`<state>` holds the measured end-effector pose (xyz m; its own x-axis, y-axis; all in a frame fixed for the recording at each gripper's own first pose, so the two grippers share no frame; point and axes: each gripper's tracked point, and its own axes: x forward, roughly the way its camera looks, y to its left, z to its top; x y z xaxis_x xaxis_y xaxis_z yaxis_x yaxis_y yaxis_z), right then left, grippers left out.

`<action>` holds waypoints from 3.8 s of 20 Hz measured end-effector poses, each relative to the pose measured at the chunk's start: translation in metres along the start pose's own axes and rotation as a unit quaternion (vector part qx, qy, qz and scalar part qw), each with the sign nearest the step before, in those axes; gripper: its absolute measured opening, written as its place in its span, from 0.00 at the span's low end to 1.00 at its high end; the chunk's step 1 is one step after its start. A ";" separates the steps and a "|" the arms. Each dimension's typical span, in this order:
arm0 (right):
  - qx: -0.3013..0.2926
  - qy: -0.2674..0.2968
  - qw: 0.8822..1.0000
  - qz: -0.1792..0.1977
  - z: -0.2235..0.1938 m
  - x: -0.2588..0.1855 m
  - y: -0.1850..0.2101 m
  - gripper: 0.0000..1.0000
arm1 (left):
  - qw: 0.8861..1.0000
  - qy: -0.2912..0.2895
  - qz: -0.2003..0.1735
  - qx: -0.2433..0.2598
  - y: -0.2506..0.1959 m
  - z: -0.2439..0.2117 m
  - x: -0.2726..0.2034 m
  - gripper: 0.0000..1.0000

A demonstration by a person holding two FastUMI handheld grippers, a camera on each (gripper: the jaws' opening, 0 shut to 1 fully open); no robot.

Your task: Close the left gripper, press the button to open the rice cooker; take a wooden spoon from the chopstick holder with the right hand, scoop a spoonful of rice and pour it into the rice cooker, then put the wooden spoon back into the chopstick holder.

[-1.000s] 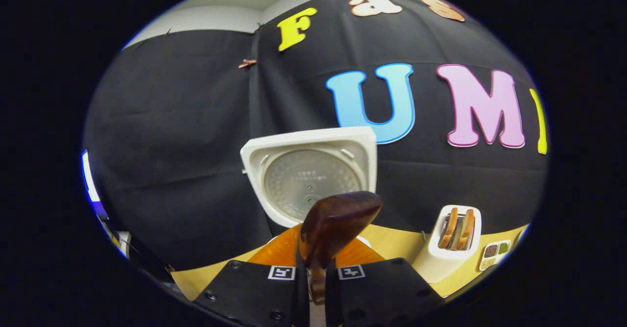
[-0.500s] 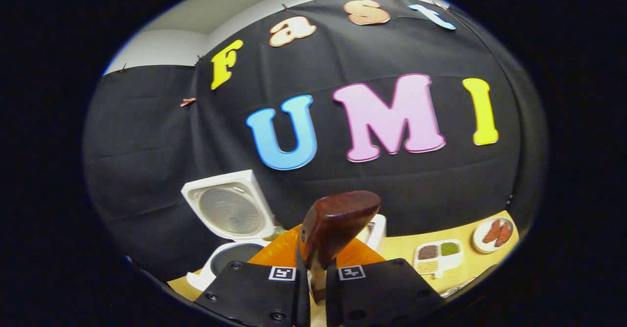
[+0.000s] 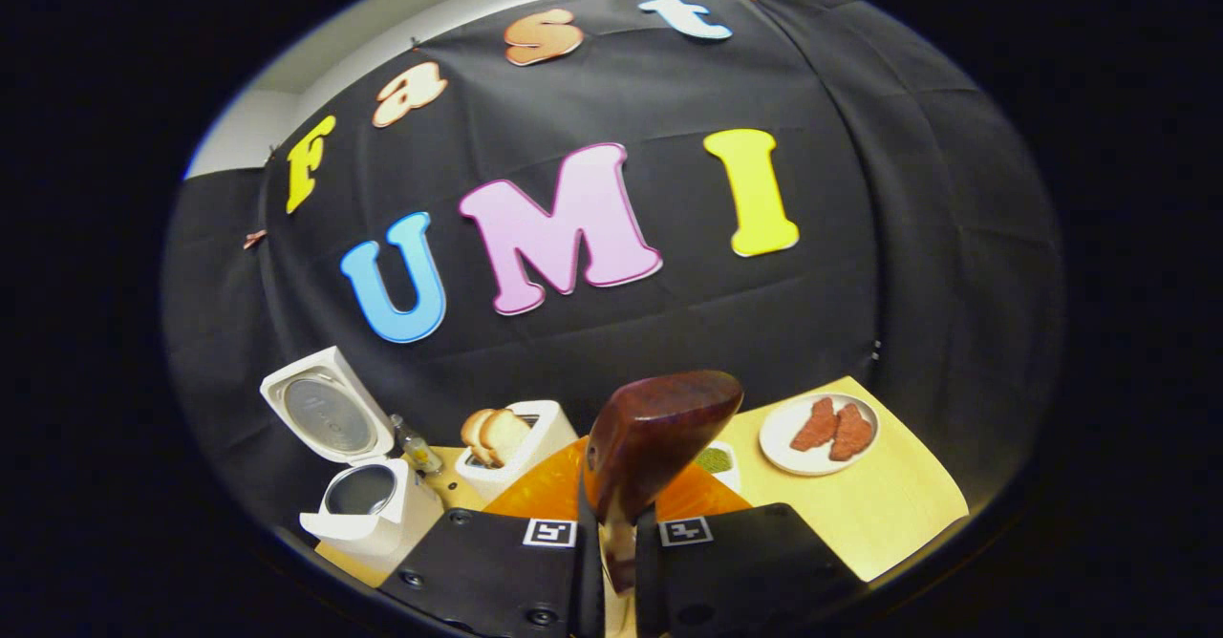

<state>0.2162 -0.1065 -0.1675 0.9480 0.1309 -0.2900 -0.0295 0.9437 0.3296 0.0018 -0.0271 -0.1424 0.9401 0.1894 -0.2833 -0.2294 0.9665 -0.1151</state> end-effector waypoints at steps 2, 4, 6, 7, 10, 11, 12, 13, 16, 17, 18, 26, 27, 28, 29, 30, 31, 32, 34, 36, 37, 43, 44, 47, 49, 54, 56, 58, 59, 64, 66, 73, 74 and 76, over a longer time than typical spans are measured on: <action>0.013 0.005 1.000 -0.025 -0.008 0.000 -0.030 0.16 | 1.000 -0.001 0.002 0.001 -0.007 0.003 0.000 0.96; 0.025 0.015 0.998 -0.049 -0.022 0.002 -0.057 0.17 | 1.000 -0.001 0.006 0.002 -0.013 0.007 0.001 0.95; 0.043 0.027 0.996 -0.070 -0.035 0.004 -0.079 0.17 | 1.000 -0.001 0.012 0.007 -0.016 0.011 0.001 0.95; 0.053 0.033 0.995 -0.080 -0.043 0.004 -0.088 0.17 | 1.000 -0.002 0.015 0.008 -0.017 0.013 0.001 0.95; 0.074 0.058 0.990 -0.103 -0.073 0.006 -0.112 0.17 | 1.000 -0.002 0.022 0.004 -0.019 0.017 0.005 0.96; 0.083 0.065 0.989 -0.106 -0.082 0.009 -0.116 0.17 | 1.000 0.000 0.023 -0.003 -0.020 0.018 0.006 0.96; 0.097 0.072 0.987 -0.107 -0.089 0.011 -0.118 0.17 | 1.000 0.000 0.025 -0.012 -0.020 0.019 0.008 0.96; 0.108 0.080 0.985 -0.111 -0.098 0.014 -0.123 0.17 | 0.999 0.001 0.029 -0.018 -0.018 0.020 0.010 0.96; 0.119 0.101 0.980 -0.123 -0.120 0.024 -0.129 0.17 | 0.999 -0.004 0.047 -0.022 -0.012 0.026 0.013 0.95; 0.117 0.107 0.980 -0.123 -0.125 0.026 -0.130 0.17 | 0.998 -0.008 0.054 -0.018 -0.008 0.029 0.012 0.95; 0.116 0.112 0.979 -0.122 -0.130 0.028 -0.129 0.17 | 0.998 -0.012 0.060 -0.014 -0.005 0.032 0.012 0.95; 0.111 0.123 0.978 -0.125 -0.136 0.024 -0.126 0.45 | 0.995 -0.036 0.075 -0.058 0.001 0.065 0.018 0.96; 0.108 0.119 0.979 -0.124 -0.133 0.022 -0.125 0.60 | 0.995 -0.045 0.077 -0.050 0.003 0.077 0.020 0.95; 0.100 0.111 0.980 -0.128 -0.126 0.013 -0.128 0.82 | 0.994 -0.056 0.078 -0.042 0.007 0.092 0.021 0.96; 0.088 0.102 0.982 -0.135 -0.120 0.009 -0.130 0.99 | 0.994 -0.067 0.082 -0.035 0.012 0.108 0.023 0.95; 0.074 0.091 0.983 -0.141 -0.113 0.002 -0.132 0.99 | 0.993 -0.076 0.087 -0.029 0.018 0.123 0.026 0.95; 0.059 0.079 0.984 -0.146 -0.104 -0.007 -0.133 0.99 | 0.992 -0.085 0.092 -0.023 0.024 0.138 0.029 0.96; 0.044 0.066 0.985 -0.150 -0.094 -0.017 -0.133 0.99 | 0.991 -0.093 0.094 -0.016 0.028 0.154 0.033 0.96; 0.011 0.043 0.988 -0.151 -0.077 -0.037 -0.129 0.98 | 0.988 -0.118 0.101 -0.002 0.038 0.189 0.041 0.95; -0.027 0.047 0.988 -0.147 -0.072 -0.060 -0.122 0.98 | 0.983 -0.146 0.111 0.013 0.048 0.227 0.046 0.95; -0.046 0.044 0.988 -0.143 -0.066 -0.070 -0.117 0.98 | 0.980 -0.159 0.116 0.024 0.052 0.246 0.049 0.95; -0.119 0.004 0.987 -0.103 -0.033 -0.113 -0.077 0.98 | 0.968 -0.211 0.133 0.034 0.075 0.349 0.065 0.95; -0.130 0.000 0.986 -0.099 -0.029 -0.117 -0.072 0.98 | 0.966 -0.216 0.136 0.036 0.081 0.362 0.070 0.95; -0.146 -0.008 0.986 -0.081 -0.022 -0.128 -0.054 0.98 | 0.966 -0.214 0.131 0.063 0.090 0.396 0.094 0.95; -0.168 -0.014 0.983 -0.077 -0.014 -0.137 -0.045 0.99 | 0.965 -0.203 0.135 0.096 0.097 0.406 0.116 0.95; -0.169 -0.042 0.983 -0.054 0.009 -0.155 -0.013 0.99 | 0.975 -0.173 0.114 0.077 0.105 0.413 0.184 0.95; -0.171 -0.048 0.983 -0.049 0.014 -0.162 -0.003 0.98 | 0.979 -0.160 0.112 0.065 0.112 0.409 0.212 0.95; -0.178 -0.050 0.982 -0.044 0.014 -0.168 0.006 0.98 | 0.982 -0.156 0.096 0.043 0.116 0.406 0.238 0.95; -0.180 -0.048 0.982 -0.044 0.011 -0.170 0.008 0.99 | 0.984 -0.153 0.089 0.023 0.118 0.406 0.250 0.95; -0.168 -0.028 0.984 -0.051 -0.005 -0.181 0.009 1.00 | 0.986 -0.098 0.134 0.009 0.163 0.378 0.295 0.94; -0.164 -0.024 0.985 -0.056 -0.008 -0.183 0.006 1.00 | 0.986 -0.078 0.146 0.011 0.173 0.367 0.302 0.94; -0.148 -0.029 0.987 -0.052 -0.005 -0.175 0.002 1.00 | 0.984 -0.032 0.173 0.002 0.169 0.341 0.302 0.98; -0.147 -0.031 0.987 -0.051 -0.005 -0.174 0.001 1.00 | 0.984 -0.027 0.176 0.003 0.166 0.338 0.295 0.96; -0.145 -0.028 0.988 -0.044 -0.008 -0.174 0.001 1.00 | 0.984 -0.009 0.179 -0.003 0.159 0.327 0.285 0.97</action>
<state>0.0485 -0.1262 -0.1239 0.9666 0.0350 -0.2538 -0.0277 0.9991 0.0325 0.3160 0.2373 0.0699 0.8037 0.5198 -0.2897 -0.5473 0.8368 -0.0167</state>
